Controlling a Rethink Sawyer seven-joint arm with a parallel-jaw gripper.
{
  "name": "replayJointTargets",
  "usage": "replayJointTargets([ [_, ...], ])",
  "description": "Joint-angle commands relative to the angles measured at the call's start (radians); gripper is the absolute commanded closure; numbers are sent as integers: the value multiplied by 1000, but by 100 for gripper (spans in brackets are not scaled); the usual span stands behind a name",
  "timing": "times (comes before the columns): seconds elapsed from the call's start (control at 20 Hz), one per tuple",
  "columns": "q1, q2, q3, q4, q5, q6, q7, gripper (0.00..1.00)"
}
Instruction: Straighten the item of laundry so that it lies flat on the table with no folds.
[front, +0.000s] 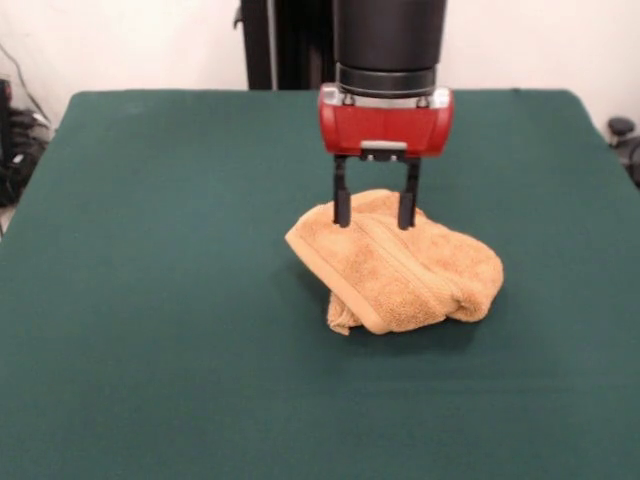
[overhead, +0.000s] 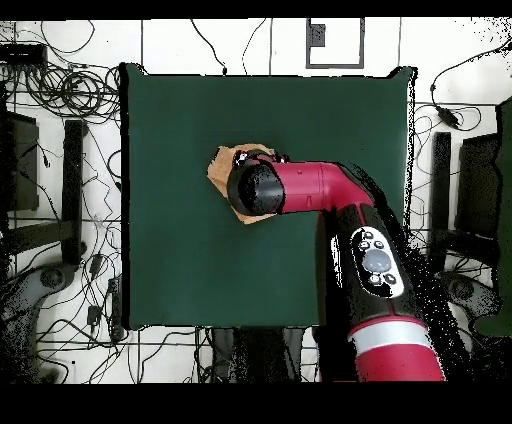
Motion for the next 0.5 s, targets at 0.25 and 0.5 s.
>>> replayJointTargets([
  [0.25,12,20,34,-3,29,83,49,0],
  [0.5,-3,24,42,10,21,64,39,0],
])
